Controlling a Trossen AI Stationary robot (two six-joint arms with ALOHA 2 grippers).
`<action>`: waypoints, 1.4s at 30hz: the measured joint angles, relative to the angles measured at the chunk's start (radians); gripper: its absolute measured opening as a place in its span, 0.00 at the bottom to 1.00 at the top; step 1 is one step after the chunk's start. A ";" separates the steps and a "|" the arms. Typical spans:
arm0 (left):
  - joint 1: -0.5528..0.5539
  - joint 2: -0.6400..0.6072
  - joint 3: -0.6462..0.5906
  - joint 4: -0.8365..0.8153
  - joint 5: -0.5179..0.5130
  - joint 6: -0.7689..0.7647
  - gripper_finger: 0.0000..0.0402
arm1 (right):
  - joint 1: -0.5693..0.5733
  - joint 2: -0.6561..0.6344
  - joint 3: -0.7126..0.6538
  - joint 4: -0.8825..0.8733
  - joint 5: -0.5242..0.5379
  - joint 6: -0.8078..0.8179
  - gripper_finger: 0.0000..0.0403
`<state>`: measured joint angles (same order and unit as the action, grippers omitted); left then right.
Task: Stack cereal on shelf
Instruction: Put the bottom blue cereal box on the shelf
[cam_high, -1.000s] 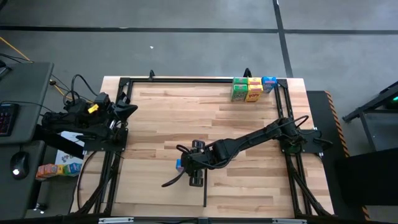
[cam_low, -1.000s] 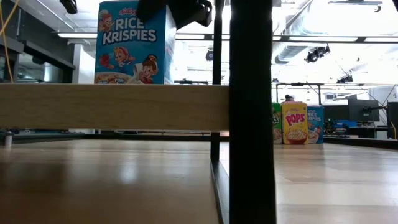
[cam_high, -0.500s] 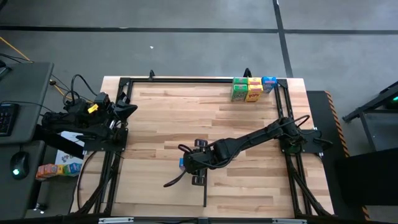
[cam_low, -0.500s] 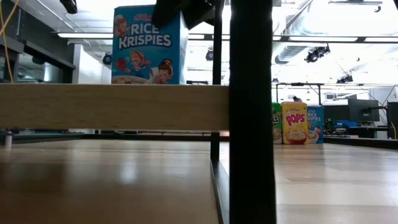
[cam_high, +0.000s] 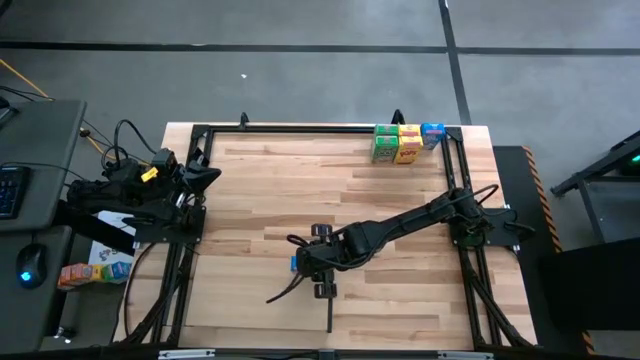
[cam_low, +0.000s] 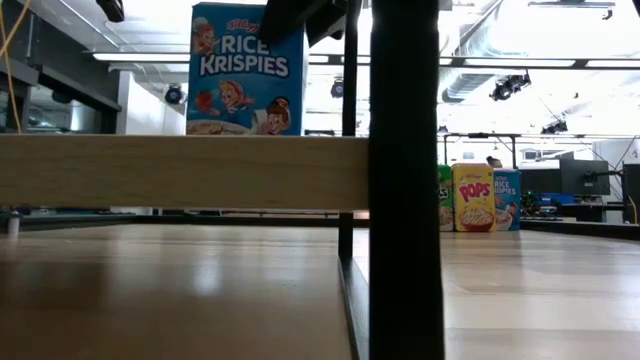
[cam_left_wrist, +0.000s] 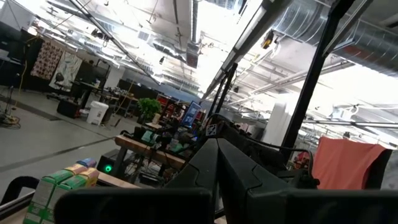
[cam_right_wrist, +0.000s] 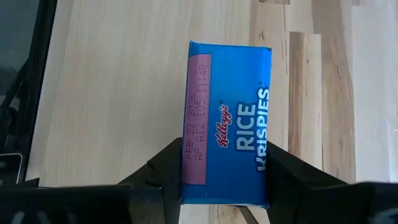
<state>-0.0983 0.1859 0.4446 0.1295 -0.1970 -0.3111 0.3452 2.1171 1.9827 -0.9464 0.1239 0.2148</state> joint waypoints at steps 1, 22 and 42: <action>0.000 0.000 0.000 0.000 0.000 0.000 0.00 | -0.001 0.000 0.000 -0.005 -0.003 -0.003 0.36; 0.000 0.000 0.000 0.001 0.000 -0.001 0.00 | -0.018 0.003 0.058 -0.084 -0.028 0.056 0.36; 0.000 0.000 0.000 0.003 0.004 -0.001 0.00 | -0.018 0.003 0.057 -0.080 -0.002 0.147 0.56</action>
<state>-0.0986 0.1860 0.4446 0.1326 -0.1932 -0.3122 0.3271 2.1197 2.0396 -1.0264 0.1215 0.3614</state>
